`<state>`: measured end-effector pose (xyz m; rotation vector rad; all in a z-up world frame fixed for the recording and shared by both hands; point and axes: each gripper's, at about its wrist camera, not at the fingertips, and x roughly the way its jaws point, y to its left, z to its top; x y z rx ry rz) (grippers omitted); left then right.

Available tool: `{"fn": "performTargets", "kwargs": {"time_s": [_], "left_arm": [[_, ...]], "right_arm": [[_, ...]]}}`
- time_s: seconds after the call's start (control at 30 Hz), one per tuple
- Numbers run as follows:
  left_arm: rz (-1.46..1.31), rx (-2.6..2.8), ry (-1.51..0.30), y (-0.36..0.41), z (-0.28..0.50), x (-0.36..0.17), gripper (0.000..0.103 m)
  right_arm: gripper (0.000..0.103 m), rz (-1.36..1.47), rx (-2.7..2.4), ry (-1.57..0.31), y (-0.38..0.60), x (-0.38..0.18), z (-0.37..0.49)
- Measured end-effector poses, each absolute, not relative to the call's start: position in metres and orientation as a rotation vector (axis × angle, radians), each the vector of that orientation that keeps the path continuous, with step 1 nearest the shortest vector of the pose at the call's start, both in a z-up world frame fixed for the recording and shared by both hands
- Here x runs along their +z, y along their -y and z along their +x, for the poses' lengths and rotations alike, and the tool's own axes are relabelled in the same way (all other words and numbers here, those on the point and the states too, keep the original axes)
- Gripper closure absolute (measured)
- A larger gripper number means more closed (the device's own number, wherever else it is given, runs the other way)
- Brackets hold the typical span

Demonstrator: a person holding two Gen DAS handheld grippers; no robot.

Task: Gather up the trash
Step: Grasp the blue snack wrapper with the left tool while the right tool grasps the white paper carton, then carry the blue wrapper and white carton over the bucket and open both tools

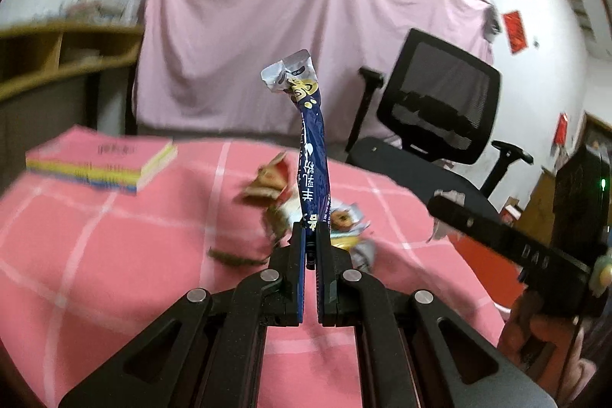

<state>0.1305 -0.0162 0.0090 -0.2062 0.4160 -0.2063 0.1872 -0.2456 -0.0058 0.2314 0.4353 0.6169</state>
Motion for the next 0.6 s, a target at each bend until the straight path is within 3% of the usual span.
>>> {"fn": "performTargets", "kwargs": {"time_s": [0.33,0.6], "left_arm": [[-0.011,-0.269,-0.246,0.083,0.112,0.034,0.101],[0.044,-0.412,-0.21,0.159,0.132,0.049,0.1]], "right_arm": [[0.07,0.175,0.442,-0.159,0.296,0.03,0.151],[0.069,0.19,0.282,-0.091,0.345,0.035,0.144]]}}
